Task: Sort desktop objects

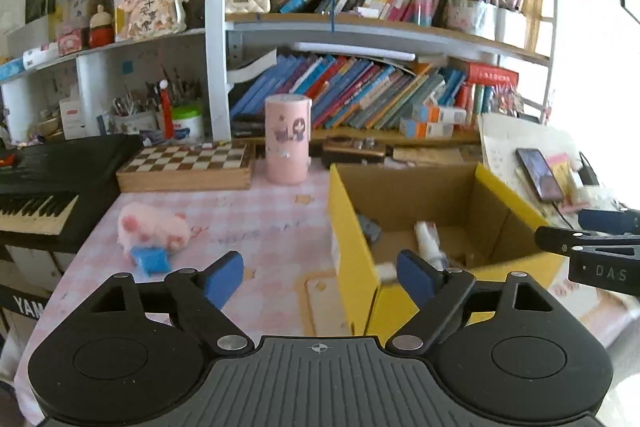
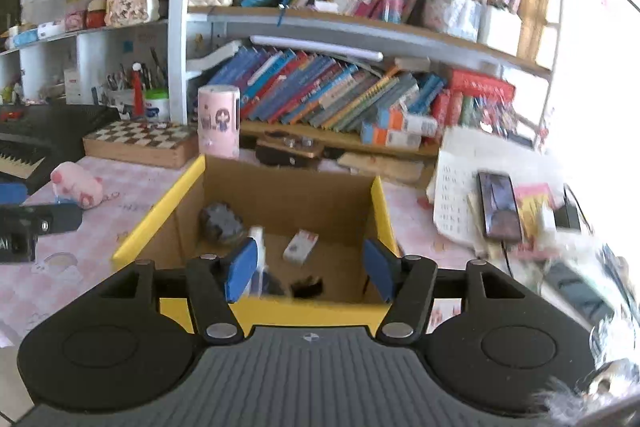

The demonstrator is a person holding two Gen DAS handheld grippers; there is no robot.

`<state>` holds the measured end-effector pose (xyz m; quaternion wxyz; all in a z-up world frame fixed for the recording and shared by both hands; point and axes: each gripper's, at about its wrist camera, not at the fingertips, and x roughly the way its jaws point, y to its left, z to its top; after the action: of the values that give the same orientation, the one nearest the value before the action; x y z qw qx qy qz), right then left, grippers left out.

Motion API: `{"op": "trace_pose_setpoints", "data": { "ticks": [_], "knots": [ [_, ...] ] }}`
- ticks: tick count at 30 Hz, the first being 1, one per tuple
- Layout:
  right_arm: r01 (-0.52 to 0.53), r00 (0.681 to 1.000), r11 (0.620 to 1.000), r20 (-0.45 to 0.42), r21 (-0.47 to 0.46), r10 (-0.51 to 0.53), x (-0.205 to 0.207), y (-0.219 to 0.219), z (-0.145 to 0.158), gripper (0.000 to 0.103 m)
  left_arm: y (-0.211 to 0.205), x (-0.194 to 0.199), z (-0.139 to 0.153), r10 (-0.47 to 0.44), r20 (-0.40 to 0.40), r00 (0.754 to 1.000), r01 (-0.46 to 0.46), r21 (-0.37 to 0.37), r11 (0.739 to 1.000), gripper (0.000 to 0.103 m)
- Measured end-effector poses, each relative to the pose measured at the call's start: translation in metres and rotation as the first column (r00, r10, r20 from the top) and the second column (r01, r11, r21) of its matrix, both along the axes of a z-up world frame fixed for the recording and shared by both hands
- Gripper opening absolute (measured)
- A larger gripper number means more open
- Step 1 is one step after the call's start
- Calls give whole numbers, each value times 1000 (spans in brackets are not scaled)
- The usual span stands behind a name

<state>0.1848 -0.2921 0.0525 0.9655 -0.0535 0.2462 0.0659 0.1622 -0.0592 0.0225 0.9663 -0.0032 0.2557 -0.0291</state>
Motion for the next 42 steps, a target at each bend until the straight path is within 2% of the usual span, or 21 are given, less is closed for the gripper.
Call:
{"op": "trace_pose_setpoints", "data": {
  "ticks": [5,9,11,13,15,19,26,35,42],
  "knots": [
    [108,993,993,-44,39,-107,-32,18,-11,58,22,-25,-8,-24,-30,999,23,-37,999,86],
    [186,979,977,-102,105,-175,-58,34,-20,59,40,-47,-14,-23,-38,999,21,-55,998,86],
    [213,972,967,-127,139,-196,-70,43,-24,59,47,-58,-16,-15,-35,999,14,-37,999,88],
    [229,968,962,-143,149,-208,-83,54,-30,59,53,-72,-19,2,-22,1000,-2,16,1000,92],
    [221,968,966,-152,137,-200,-93,65,-34,59,59,-83,-23,3,-22,1000,-2,49,999,93],
    [180,976,980,-141,86,-167,-114,90,-41,62,75,-101,-27,7,-55,998,-4,50,999,94],
    [119,978,986,-184,117,-97,-140,119,-47,62,99,-125,-29,19,-79,997,-16,39,999,94],
    [49,988,992,-154,113,-32,-154,152,-36,62,131,-144,-27,69,-77,995,-69,3,998,94],
    [5,988,993,-153,121,14,-153,169,-34,62,148,-154,-24,116,-72,991,-116,3,993,94]
  ]
}}
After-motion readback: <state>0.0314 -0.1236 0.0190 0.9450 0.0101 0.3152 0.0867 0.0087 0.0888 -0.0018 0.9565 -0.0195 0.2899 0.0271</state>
